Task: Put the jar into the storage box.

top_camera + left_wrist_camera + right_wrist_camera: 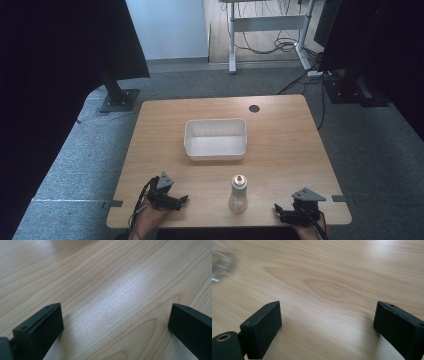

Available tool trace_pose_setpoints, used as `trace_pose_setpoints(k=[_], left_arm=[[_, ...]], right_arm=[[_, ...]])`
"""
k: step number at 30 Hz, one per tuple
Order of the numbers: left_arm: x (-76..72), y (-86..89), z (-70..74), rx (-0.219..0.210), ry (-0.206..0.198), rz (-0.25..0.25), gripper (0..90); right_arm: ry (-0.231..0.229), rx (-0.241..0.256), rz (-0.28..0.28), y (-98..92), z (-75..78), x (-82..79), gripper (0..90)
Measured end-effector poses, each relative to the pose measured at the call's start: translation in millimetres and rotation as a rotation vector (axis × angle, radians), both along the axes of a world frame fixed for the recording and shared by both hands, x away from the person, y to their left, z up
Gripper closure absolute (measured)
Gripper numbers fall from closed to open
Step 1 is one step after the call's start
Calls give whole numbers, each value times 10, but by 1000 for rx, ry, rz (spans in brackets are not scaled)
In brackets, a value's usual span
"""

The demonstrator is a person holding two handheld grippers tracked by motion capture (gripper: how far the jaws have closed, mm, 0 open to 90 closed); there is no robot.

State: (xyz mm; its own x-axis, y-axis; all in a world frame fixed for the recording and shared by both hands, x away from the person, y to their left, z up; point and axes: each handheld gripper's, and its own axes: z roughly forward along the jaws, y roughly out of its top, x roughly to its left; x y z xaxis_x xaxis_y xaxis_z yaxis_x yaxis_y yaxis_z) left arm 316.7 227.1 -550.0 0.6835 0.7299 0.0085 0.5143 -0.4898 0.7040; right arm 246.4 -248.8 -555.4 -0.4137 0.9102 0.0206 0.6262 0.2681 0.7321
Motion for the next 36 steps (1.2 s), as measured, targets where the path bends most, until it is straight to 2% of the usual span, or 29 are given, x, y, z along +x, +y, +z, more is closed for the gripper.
trace_pose_setpoints(k=[16,21,23,31,36], left_arm=[[12,-7,-1,-2,0,6,0],[12,-7,-1,-2,0,6,0],[12,-7,0,-1,0,6,0],[11,-6,0,1,0,5,0],[10,-7,0,0,0,5,0]], right_arm=[[-12,0,1,-14,-16,4,49],[-14,1,2,-14,-13,4,73],[-19,0,12,-7,-10,-1,91],[-8,-1,30,7,-6,16,70],[-1,-22,61,48,13,2,64]])
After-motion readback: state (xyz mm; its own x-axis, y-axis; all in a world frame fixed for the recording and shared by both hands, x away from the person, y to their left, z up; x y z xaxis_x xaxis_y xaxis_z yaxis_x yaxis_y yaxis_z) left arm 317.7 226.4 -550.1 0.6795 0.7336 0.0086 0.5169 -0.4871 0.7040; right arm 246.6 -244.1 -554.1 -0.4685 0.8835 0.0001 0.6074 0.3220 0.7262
